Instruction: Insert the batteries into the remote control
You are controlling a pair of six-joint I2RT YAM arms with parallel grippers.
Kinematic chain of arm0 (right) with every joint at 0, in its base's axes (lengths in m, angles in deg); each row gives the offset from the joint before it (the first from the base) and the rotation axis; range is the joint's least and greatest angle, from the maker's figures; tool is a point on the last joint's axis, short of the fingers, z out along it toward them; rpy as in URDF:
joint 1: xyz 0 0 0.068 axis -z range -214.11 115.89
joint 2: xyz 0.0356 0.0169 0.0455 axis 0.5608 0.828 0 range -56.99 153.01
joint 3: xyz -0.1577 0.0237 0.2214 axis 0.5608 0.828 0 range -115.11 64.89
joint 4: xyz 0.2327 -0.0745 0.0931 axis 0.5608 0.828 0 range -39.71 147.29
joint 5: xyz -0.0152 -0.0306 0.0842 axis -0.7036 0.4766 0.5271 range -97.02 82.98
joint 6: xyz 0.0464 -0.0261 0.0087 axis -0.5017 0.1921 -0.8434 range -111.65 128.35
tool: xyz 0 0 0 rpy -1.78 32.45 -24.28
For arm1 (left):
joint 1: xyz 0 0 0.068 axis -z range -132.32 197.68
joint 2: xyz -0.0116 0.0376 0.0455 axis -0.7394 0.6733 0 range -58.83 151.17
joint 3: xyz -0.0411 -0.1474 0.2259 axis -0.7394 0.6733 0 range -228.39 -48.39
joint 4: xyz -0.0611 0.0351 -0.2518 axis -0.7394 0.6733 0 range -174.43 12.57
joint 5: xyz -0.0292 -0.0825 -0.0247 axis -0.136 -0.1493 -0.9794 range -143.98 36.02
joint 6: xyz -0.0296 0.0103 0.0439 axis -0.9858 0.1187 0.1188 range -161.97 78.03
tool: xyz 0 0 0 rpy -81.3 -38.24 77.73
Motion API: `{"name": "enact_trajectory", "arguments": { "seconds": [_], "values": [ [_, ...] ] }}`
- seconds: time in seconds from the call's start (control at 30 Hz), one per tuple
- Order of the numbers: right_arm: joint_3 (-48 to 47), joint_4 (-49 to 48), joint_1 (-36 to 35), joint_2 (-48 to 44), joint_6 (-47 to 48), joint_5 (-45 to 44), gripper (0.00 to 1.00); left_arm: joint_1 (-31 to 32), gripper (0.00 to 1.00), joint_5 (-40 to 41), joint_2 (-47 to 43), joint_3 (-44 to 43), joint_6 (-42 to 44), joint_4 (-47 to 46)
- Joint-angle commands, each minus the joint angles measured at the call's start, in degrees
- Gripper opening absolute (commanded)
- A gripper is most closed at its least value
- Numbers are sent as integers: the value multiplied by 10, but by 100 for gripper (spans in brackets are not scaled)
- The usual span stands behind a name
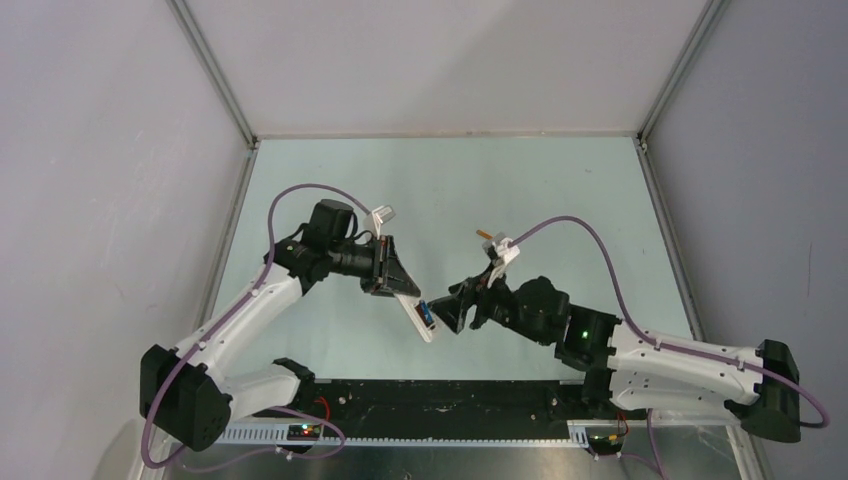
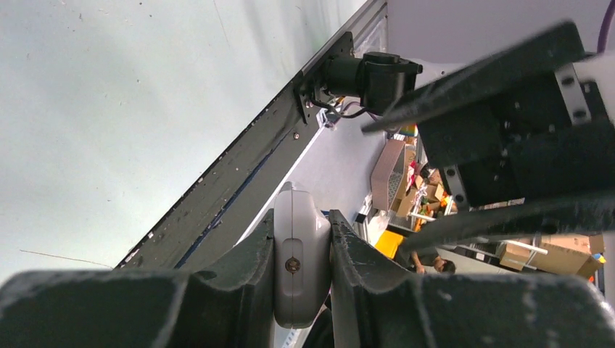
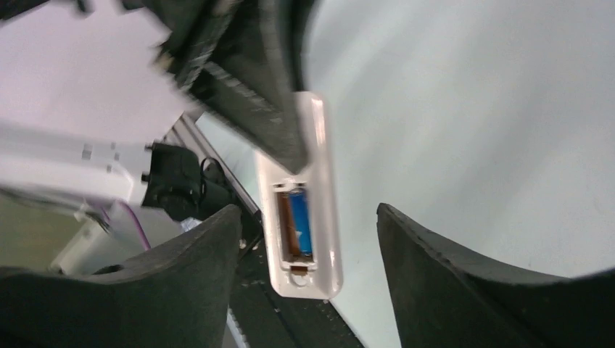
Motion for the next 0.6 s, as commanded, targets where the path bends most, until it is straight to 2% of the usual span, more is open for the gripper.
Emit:
{"name": "enact_trajectory", "arguments": {
  "seconds": [0.0,0.07,0.2,0.4,0.57],
  "values": [
    [-67,190,60,4,-293,-41,74,-3,0,0,3,-23,-1,-7],
    [-73,227,82,6,-357,-25,82,-3,0,2,6,-28,0,-7],
    [-76,244,83,-5,-429,-28,98,-3,0,8,15,-41,2,-7],
    [-77,280,85,4,-578,-25,99,-3,0,20,22,-56,4,-8],
    [-77,266,70,11,-644,-51,99,-3,0,28,23,-60,7,-8]
  ]
}}
